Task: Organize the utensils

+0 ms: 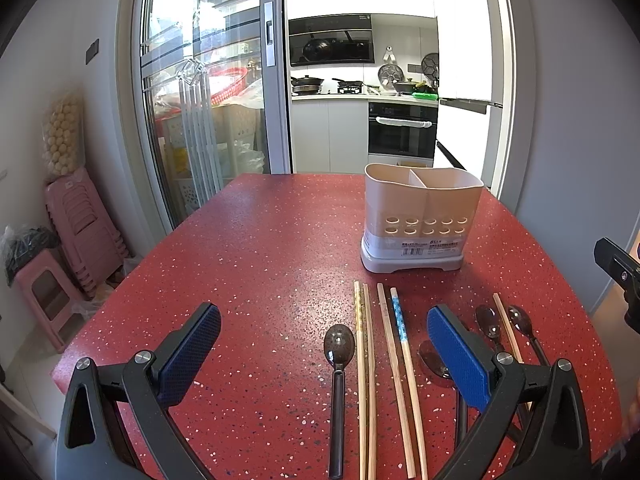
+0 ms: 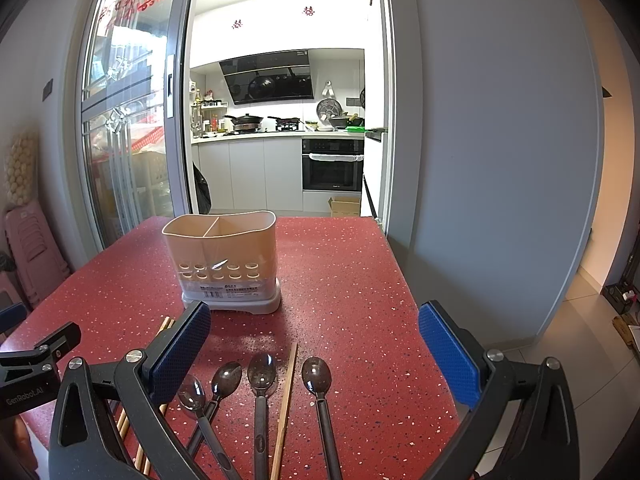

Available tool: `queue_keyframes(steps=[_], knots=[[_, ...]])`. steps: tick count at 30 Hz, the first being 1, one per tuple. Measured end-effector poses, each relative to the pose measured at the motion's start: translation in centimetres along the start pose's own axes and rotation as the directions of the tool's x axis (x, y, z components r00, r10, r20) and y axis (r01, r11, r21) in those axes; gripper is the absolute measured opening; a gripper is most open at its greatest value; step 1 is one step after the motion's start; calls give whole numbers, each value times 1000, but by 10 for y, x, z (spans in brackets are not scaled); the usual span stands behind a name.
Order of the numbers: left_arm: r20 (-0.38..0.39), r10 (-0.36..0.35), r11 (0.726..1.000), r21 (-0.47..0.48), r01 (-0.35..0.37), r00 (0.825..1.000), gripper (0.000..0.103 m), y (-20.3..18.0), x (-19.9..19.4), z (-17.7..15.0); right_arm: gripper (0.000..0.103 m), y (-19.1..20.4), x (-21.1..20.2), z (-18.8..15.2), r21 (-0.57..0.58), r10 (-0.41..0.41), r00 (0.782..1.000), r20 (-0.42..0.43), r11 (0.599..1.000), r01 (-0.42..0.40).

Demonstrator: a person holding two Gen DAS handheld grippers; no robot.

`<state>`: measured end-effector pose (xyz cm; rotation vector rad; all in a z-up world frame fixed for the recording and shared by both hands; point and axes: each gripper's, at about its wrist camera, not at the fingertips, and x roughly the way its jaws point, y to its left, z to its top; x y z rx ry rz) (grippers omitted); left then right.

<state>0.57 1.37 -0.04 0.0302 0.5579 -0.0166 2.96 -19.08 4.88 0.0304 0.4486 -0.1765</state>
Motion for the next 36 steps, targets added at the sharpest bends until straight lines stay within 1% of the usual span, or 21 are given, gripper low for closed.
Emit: queue_keyframes(steps=[36], knots=[[-14, 0, 1000, 2, 0, 1000, 103, 0, 2, -3, 103, -1, 1, -2, 3, -2, 1000, -7, 1000, 2]])
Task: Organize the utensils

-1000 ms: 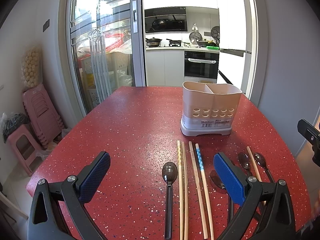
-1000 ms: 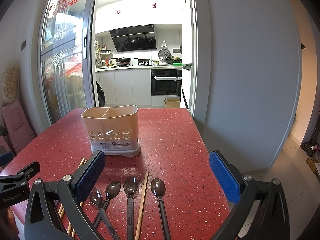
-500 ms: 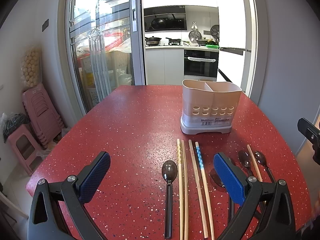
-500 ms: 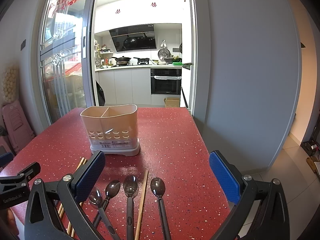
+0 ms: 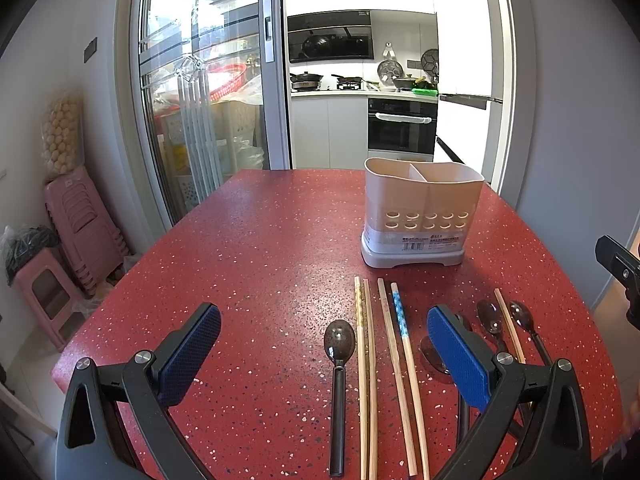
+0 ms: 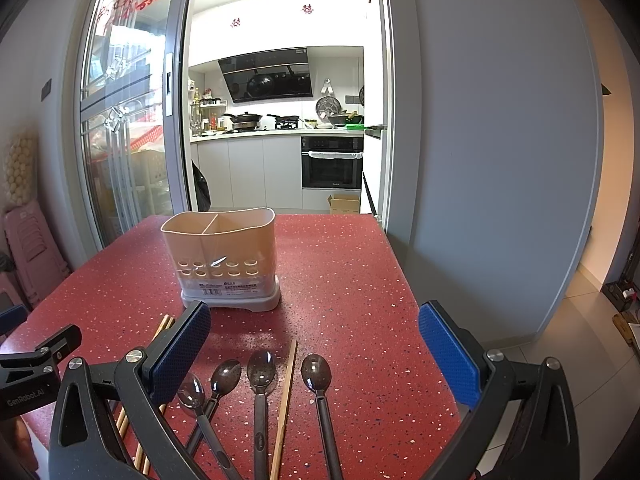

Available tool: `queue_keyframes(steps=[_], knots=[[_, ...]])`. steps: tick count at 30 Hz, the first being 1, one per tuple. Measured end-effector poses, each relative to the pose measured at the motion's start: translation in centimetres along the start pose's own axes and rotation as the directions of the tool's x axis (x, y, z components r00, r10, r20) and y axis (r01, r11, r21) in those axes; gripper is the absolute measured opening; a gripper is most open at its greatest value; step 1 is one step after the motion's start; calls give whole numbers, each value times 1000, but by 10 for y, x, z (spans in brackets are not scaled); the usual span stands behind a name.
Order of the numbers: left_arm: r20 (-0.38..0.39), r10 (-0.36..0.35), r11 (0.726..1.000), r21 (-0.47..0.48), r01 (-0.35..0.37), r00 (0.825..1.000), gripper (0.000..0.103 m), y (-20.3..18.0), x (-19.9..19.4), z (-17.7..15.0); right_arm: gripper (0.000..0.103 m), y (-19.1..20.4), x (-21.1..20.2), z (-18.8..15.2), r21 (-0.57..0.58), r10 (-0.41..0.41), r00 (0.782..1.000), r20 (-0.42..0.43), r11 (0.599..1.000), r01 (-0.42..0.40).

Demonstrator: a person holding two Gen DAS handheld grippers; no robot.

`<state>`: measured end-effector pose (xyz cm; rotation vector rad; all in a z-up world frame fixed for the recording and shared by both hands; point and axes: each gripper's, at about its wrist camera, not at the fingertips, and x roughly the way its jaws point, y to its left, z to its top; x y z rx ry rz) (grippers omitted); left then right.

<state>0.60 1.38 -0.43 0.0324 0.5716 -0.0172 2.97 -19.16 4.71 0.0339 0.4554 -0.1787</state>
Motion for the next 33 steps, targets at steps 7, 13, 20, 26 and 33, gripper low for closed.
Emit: queue_keyframes(steps=[7, 13, 20, 26, 33], knots=[[-4, 0, 1000, 5, 0, 1000, 103, -1, 1, -1, 103, 1, 2, -3, 3, 0, 1000, -8, 1000, 0], [-14, -1, 1000, 11, 1, 1000, 103, -2, 4, -2, 103, 1, 4, -5, 7, 2, 1000, -18, 1000, -2], [-127, 2, 1000, 14, 0, 992, 103, 8, 28, -13, 103, -10, 18, -7, 42, 17, 994, -108, 999, -12], [-281, 1, 1000, 11, 2, 960, 103, 27, 63, -31, 103, -26, 49, -25, 28, 8, 956, -292, 1000, 1], [-389, -2, 999, 47, 22, 921, 103, 30, 90, -44, 103, -43, 86, -51, 89, 52, 863, -503, 996, -8]])
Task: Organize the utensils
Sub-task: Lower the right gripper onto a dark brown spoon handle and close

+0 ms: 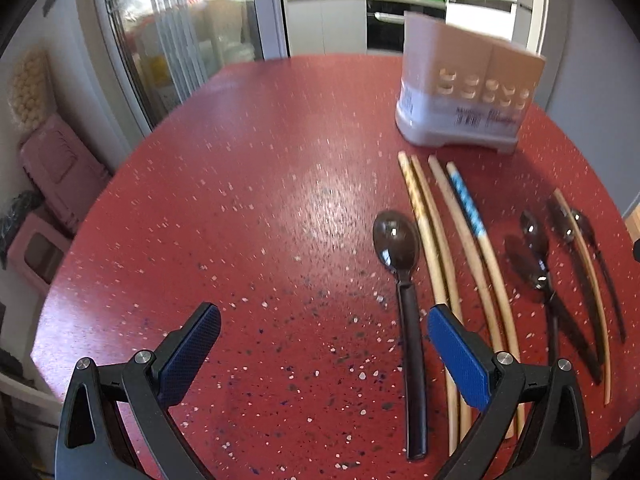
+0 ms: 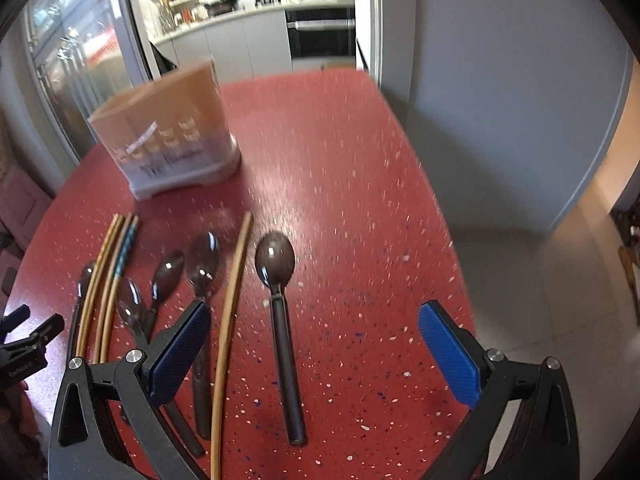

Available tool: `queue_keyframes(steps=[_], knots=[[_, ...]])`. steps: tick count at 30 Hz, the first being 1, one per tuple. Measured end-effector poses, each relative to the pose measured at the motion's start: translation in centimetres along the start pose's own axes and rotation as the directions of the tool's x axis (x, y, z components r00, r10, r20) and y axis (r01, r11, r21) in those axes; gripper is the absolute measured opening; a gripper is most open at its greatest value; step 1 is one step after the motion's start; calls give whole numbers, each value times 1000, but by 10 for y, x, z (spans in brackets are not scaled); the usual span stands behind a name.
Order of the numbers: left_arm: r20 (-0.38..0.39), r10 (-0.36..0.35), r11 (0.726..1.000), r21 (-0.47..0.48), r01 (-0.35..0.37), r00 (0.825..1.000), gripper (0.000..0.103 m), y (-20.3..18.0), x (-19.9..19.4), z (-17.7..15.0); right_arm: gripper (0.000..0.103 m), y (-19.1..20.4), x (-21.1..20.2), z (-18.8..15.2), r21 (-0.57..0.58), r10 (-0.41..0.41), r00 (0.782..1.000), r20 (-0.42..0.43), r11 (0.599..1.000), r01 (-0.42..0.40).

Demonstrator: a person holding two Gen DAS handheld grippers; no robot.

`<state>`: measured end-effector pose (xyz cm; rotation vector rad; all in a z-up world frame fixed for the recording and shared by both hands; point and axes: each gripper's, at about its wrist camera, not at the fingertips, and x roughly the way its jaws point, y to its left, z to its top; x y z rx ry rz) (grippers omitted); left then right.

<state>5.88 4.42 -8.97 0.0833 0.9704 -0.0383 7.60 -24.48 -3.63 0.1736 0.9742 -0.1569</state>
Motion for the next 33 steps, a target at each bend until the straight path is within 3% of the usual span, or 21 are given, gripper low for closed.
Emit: queue_keyframes(steps=[4, 12, 17, 22, 33], knots=[[-29, 1, 1000, 7, -1, 1000, 103, 1, 8, 0, 97, 3, 11, 5, -31, -18, 998, -58, 999, 17], [-67, 1, 1000, 27, 1, 998, 103, 3, 18, 7, 63, 19, 45, 6, -132, -47, 978, -204, 991, 20], [-84, -5, 999, 50, 9, 996, 103, -2, 20, 15, 58, 24, 53, 16, -140, -29, 969, -245, 990, -5], [-89, -33, 998, 50, 37, 996, 103, -5, 18, 22, 57, 22, 61, 20, -139, -19, 965, -263, 990, -18], [-124, -23, 997, 71, 32, 992, 103, -9, 30, 31, 57, 27, 53, 24, -155, -30, 960, -277, 988, -14]])
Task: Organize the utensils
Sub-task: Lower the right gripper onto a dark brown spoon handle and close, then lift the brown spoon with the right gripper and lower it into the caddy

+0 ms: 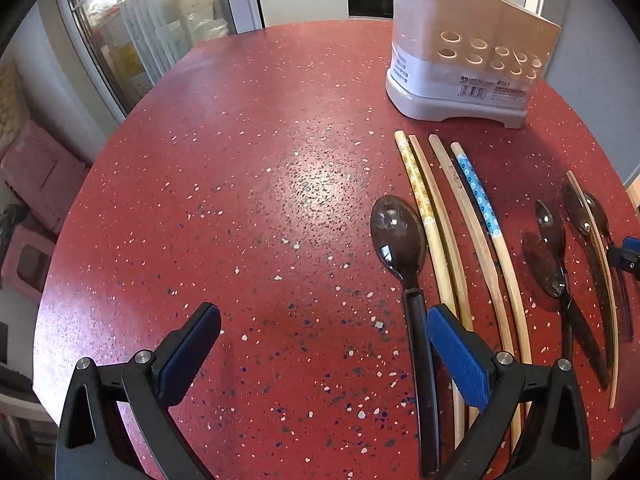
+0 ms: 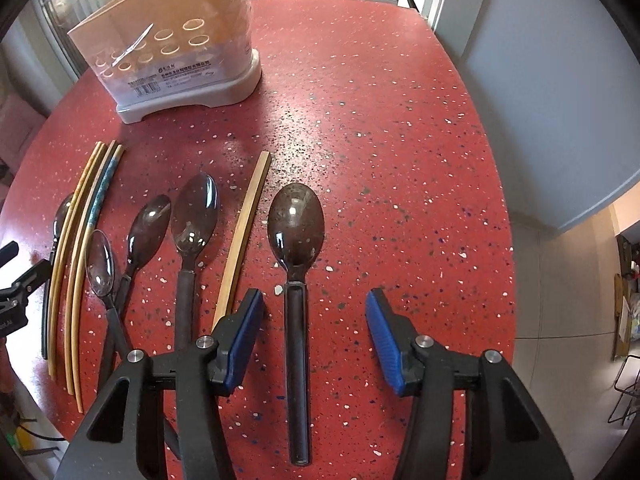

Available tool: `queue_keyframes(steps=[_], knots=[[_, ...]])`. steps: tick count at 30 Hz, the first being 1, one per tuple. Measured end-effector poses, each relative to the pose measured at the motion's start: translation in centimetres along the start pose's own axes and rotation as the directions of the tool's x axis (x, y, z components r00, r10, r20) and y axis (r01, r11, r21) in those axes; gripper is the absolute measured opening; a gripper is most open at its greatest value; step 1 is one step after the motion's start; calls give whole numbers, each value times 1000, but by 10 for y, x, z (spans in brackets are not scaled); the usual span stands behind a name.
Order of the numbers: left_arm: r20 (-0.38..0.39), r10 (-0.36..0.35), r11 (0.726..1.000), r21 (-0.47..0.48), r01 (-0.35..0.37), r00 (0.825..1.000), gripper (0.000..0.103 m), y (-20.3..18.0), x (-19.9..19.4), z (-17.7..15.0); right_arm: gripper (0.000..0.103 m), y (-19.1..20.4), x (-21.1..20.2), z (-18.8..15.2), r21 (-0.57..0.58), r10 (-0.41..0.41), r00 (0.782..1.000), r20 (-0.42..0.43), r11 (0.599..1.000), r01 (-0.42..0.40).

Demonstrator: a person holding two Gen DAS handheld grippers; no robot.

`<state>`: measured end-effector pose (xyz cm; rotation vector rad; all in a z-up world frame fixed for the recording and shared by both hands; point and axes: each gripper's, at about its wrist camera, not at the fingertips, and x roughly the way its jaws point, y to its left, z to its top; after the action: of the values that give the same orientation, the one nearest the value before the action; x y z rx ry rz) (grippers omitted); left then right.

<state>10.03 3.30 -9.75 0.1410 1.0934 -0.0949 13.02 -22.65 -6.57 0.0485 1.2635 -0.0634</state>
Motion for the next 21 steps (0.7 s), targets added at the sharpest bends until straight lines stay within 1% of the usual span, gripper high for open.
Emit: queue_keyframes(steps=[1, 5, 6, 7, 8, 9, 10, 12, 13, 15, 16, 17, 18, 19, 21], knots=[[-11, -4, 1000, 2, 4, 1000, 103, 0, 5, 5, 57, 2, 1, 1, 0, 1, 1000, -6, 1000, -1], [-47, -58, 998, -15, 58, 997, 103, 1, 13, 18, 55, 1, 4, 8, -11, 9, 999, -35, 1000, -9], [-59, -78, 997, -16, 77, 995, 103, 1, 14, 20, 52, 1, 4, 11, -16, 9, 999, -42, 1000, -10], [-65, -81, 997, -8, 81, 995, 103, 0, 14, 23, 50, 2, 5, 13, -21, 13, 999, -47, 1000, -14], [-68, -85, 996, 5, 85, 994, 98, -2, 14, 25, 44, 3, 6, 14, -26, 14, 999, -52, 1000, -15], [-72, -92, 995, 24, 93, 993, 92, -6, 13, 27, 38, 4, 6, 16, -31, 15, 998, -60, 999, -17], [-79, -97, 994, 45, 101, 992, 88, -10, 12, 30, 35, 5, 6, 18, -36, 19, 997, -69, 999, -22], [-99, -101, 990, 85, 109, 990, 77, -19, 13, 36, 21, 8, 6, 22, -50, 28, 996, -84, 998, -33], [-108, -104, 989, 98, 115, 989, 75, -22, 13, 38, 19, 10, 6, 24, -60, 34, 995, -93, 997, -40], [-129, -119, 984, 116, 135, 984, 67, -26, 15, 43, 12, 12, 7, 26, -69, 37, 994, -99, 997, -44], [-137, -129, 982, 123, 146, 982, 66, -28, 16, 47, 12, 14, 7, 25, -70, 40, 994, -99, 996, -47], [-141, -133, 979, 132, 152, 981, 62, -30, 16, 49, 12, 14, 7, 24, -69, 44, 994, -96, 996, -51], [-140, -149, 975, 142, 169, 979, 45, -33, 16, 52, 12, 12, 7, 24, -66, 49, 994, -93, 996, -55], [-132, -141, 976, 149, 160, 981, 42, -34, 16, 53, 12, 10, 7, 25, -60, 55, 995, -86, 996, -60], [-111, -160, 975, 135, 174, 981, 40, -32, 13, 52, 12, 4, 6, 24, -43, 78, 995, -67, 996, -81]])
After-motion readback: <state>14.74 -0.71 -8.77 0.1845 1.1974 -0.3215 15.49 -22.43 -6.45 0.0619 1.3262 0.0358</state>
